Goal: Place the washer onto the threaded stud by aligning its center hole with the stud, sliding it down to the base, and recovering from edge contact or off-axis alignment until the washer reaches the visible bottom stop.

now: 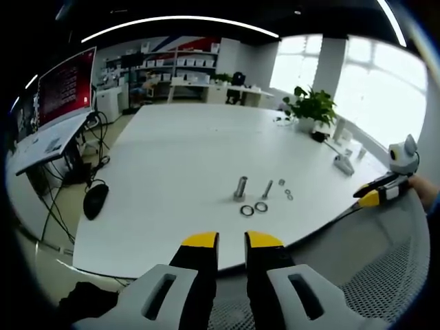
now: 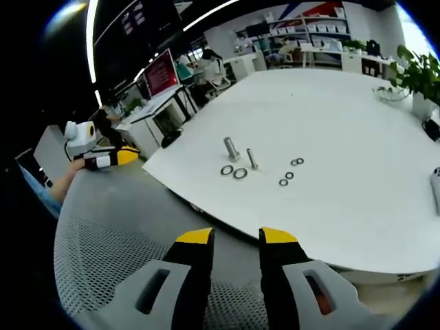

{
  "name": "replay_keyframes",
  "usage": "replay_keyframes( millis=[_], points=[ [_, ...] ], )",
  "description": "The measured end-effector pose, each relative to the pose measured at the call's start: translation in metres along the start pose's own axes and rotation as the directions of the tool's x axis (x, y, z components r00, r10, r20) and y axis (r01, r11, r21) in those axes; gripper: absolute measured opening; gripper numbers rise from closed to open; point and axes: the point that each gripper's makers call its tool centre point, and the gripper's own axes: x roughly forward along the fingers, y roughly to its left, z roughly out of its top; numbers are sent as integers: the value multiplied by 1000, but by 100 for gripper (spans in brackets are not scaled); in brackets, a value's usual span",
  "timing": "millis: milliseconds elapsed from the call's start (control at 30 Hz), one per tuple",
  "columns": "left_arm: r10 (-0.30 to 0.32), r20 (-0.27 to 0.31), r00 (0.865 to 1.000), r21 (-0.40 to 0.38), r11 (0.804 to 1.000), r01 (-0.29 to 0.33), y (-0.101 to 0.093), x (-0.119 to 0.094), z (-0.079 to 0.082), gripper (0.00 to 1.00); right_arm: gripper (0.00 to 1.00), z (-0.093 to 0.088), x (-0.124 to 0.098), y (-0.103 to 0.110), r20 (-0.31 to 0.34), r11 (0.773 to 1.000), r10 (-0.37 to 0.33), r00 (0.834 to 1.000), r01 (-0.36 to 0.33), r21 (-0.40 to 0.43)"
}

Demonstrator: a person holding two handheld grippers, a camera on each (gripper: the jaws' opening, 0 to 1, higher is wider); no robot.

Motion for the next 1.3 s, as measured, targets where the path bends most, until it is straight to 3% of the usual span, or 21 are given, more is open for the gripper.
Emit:
replay_keyframes(
  millis=[1267, 1300],
  points=[
    [-7, -11, 1000, 12, 1000, 8, -2, 0, -1, 13, 28, 0, 0, 0, -1, 1000, 4, 1000, -4, 1],
    [-28, 29, 999, 23, 999, 28, -5, 0, 5, 12, 28, 0, 0, 0, 0, 1000, 4, 1000, -4, 1]
  ],
)
